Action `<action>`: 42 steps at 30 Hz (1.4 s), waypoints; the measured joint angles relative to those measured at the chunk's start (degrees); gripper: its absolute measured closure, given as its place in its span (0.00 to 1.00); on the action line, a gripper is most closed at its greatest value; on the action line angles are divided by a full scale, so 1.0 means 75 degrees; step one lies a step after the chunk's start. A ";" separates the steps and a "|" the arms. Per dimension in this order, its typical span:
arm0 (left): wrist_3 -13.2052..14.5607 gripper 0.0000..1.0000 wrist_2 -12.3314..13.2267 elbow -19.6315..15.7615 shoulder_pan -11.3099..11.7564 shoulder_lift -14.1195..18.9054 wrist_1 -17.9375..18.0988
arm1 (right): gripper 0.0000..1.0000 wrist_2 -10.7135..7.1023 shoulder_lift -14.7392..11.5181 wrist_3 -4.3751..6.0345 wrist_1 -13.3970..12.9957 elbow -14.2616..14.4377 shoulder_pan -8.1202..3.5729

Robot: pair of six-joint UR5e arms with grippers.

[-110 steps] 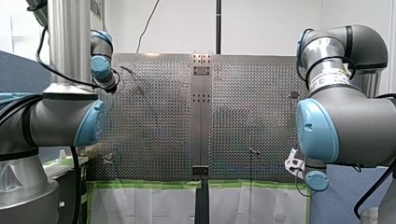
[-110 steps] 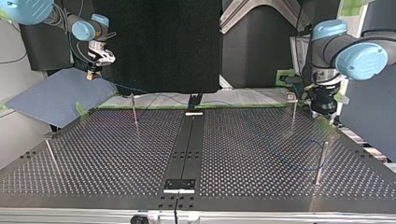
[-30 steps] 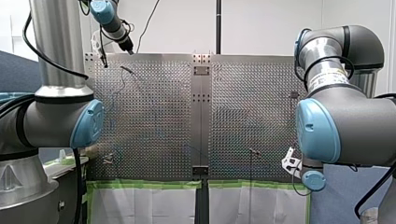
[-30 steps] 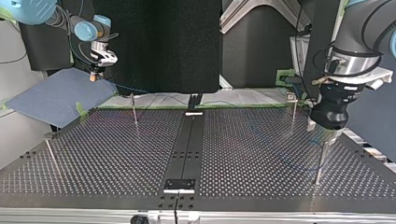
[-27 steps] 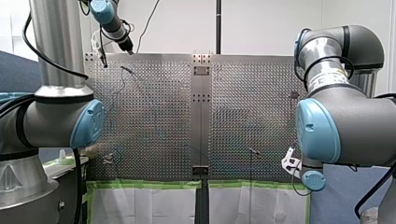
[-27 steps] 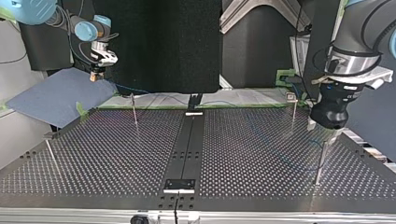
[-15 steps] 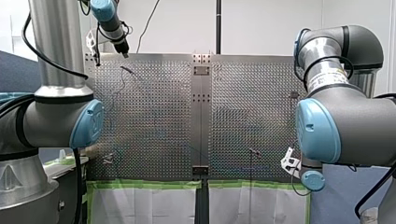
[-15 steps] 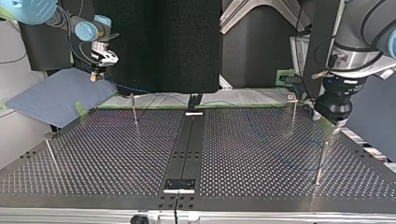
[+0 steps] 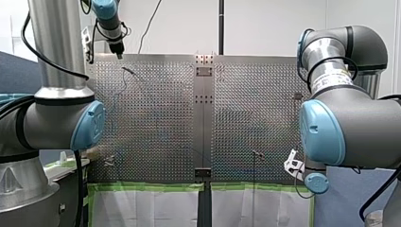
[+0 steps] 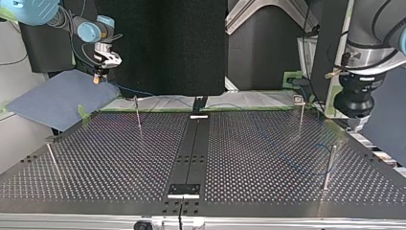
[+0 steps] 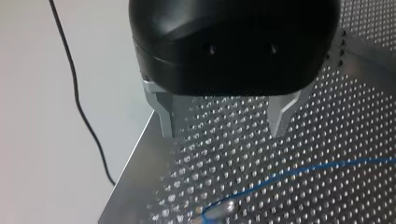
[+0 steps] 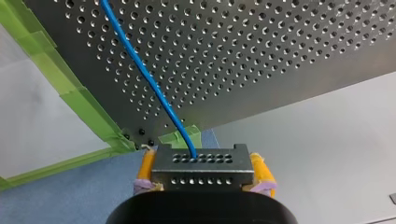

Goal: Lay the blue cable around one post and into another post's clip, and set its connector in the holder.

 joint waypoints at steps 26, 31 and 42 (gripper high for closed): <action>0.0178 0.04 -0.1002 -0.0003 -0.0010 0.0059 -0.0095 | 1.00 -0.0001 0.0000 0.0000 -0.0016 -0.0002 0.0062; 0.0178 0.04 -0.1003 -0.0003 -0.0011 0.0059 -0.0079 | 1.00 -0.0001 0.0000 0.0000 -0.0016 -0.0007 0.0062; 0.0178 0.04 -0.1003 -0.0006 -0.0012 0.0049 -0.0042 | 1.00 -0.0001 0.0000 0.0000 -0.0016 -0.0018 0.0062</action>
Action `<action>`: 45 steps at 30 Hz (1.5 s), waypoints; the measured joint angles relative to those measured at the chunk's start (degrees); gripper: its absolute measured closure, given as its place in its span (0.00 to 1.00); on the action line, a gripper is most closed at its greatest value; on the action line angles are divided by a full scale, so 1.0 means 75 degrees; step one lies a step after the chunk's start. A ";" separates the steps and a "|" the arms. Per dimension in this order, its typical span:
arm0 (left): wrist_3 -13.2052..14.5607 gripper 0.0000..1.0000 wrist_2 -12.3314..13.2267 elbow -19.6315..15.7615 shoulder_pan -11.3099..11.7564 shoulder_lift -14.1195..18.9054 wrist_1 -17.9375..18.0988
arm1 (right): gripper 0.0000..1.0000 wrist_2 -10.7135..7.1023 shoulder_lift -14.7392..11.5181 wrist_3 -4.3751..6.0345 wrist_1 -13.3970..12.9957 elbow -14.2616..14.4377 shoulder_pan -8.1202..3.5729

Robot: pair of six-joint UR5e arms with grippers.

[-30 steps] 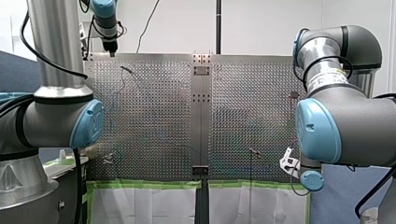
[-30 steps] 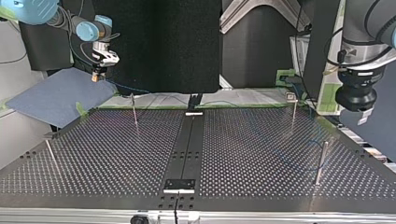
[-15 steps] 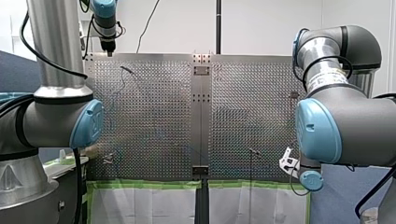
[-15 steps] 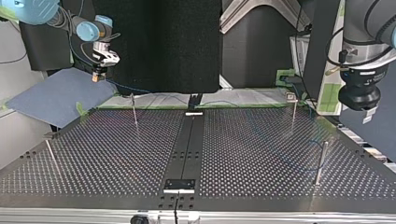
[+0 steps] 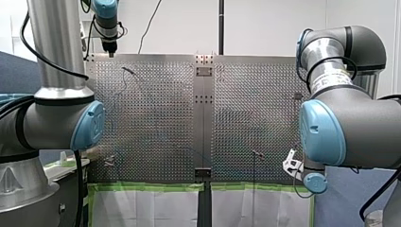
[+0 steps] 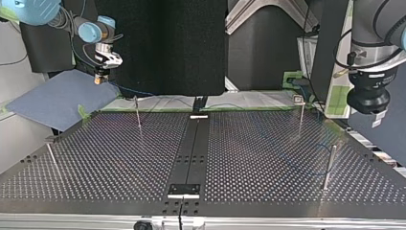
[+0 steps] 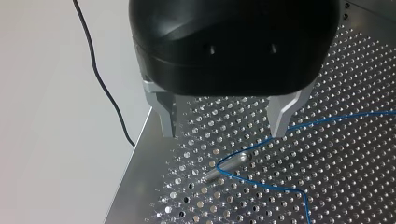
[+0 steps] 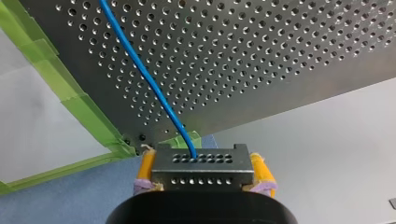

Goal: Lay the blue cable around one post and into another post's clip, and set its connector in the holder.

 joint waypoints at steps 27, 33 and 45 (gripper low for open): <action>-0.0015 0.04 0.0182 -0.0025 -0.0118 0.0021 0.0219 | 1.00 0.0000 0.0000 -0.0002 0.0007 0.0003 0.0002; -0.0137 0.04 0.0533 -0.0180 -0.0175 0.0218 0.0524 | 1.00 0.0013 0.0000 -0.0032 0.0001 0.0004 0.0002; -0.0548 0.04 0.1294 -0.0916 -0.0600 0.0416 0.1279 | 1.00 0.0043 -0.0009 -0.0479 0.0137 0.0005 0.0007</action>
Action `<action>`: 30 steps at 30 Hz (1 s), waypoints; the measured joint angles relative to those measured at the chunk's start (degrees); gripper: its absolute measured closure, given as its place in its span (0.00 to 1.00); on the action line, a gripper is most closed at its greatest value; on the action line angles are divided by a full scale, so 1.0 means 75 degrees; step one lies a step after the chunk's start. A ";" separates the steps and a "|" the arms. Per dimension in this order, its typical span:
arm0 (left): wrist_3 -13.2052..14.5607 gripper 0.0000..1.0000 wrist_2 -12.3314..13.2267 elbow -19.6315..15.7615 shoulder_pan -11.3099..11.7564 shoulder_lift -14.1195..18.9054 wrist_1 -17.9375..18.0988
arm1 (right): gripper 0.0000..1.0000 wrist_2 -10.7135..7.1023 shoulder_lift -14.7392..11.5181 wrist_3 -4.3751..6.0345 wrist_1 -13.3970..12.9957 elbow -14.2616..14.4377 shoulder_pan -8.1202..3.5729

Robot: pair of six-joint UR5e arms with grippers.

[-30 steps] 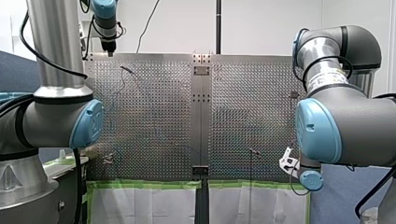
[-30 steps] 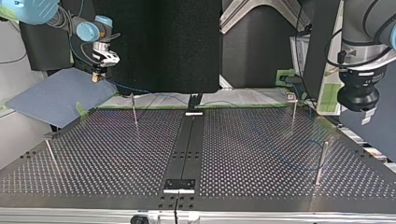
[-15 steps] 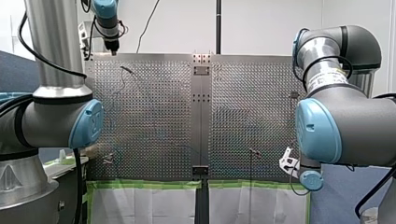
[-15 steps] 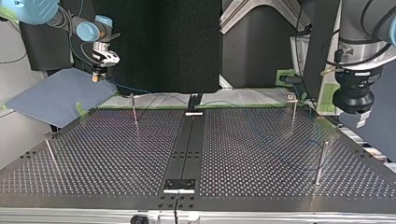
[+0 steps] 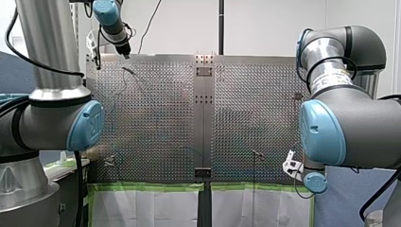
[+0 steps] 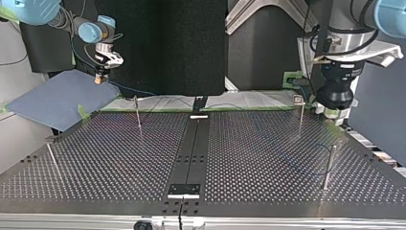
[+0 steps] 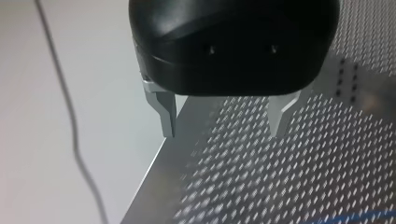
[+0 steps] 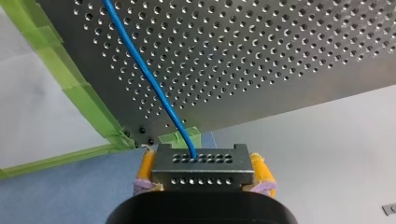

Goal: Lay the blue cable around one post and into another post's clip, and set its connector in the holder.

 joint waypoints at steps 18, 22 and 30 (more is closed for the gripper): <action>0.0241 0.04 0.0528 -0.1154 -0.1138 -0.0961 0.1154 | 1.00 -0.0155 -0.0029 -0.0591 0.0168 0.0001 0.0062; 0.0207 0.04 0.0268 -0.1436 -0.1419 -0.1242 0.1435 | 1.00 -0.0270 -0.0117 -0.0746 0.0177 0.0001 0.0064; 0.0377 0.04 0.0145 -0.1933 -0.1916 -0.1739 0.1932 | 1.00 -0.0345 -0.0385 -0.0657 0.0255 0.0016 0.0061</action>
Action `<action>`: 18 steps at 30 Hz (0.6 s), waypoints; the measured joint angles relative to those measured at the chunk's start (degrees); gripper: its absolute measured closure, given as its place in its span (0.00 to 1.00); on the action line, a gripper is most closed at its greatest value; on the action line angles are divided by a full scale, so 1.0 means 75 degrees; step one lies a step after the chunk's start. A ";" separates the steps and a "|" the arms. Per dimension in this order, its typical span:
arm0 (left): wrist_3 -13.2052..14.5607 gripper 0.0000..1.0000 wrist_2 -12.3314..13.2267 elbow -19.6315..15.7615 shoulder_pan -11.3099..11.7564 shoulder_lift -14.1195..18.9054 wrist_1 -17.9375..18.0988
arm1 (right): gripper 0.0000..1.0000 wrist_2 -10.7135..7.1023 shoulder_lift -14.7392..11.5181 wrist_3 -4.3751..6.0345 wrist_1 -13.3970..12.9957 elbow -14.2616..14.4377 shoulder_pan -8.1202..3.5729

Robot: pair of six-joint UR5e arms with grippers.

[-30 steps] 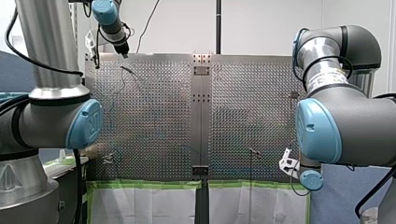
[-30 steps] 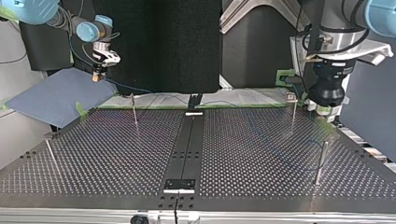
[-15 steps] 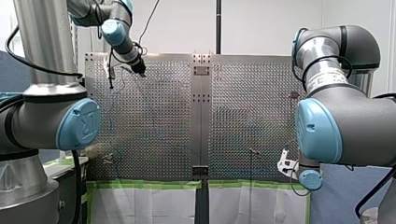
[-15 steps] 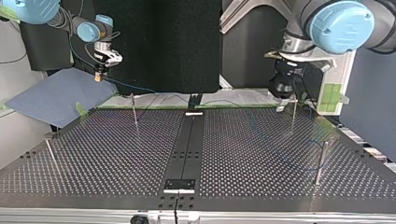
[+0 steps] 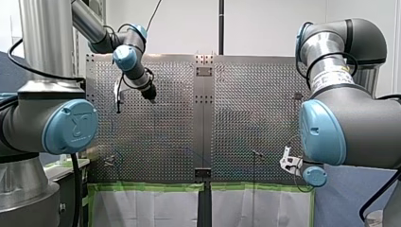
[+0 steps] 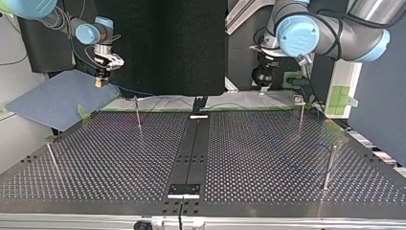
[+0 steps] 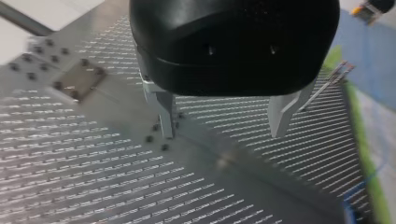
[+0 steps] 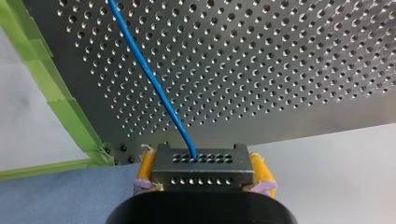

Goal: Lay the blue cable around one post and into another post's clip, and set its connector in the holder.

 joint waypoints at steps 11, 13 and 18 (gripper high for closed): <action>-0.0131 0.04 0.0311 -0.0530 -0.0714 -0.0714 0.0714 | 1.00 -0.0026 -0.0026 -0.0261 0.0196 0.0030 0.0033; -0.0173 0.04 0.0326 -0.0540 -0.0862 -0.0862 0.0859 | 1.00 -0.0026 -0.0028 -0.0282 0.0225 0.0031 0.0038; -0.0303 0.04 0.0334 -0.0418 -0.1275 -0.1276 0.1272 | 1.00 -0.0026 -0.0033 -0.0321 0.0250 0.0032 0.0055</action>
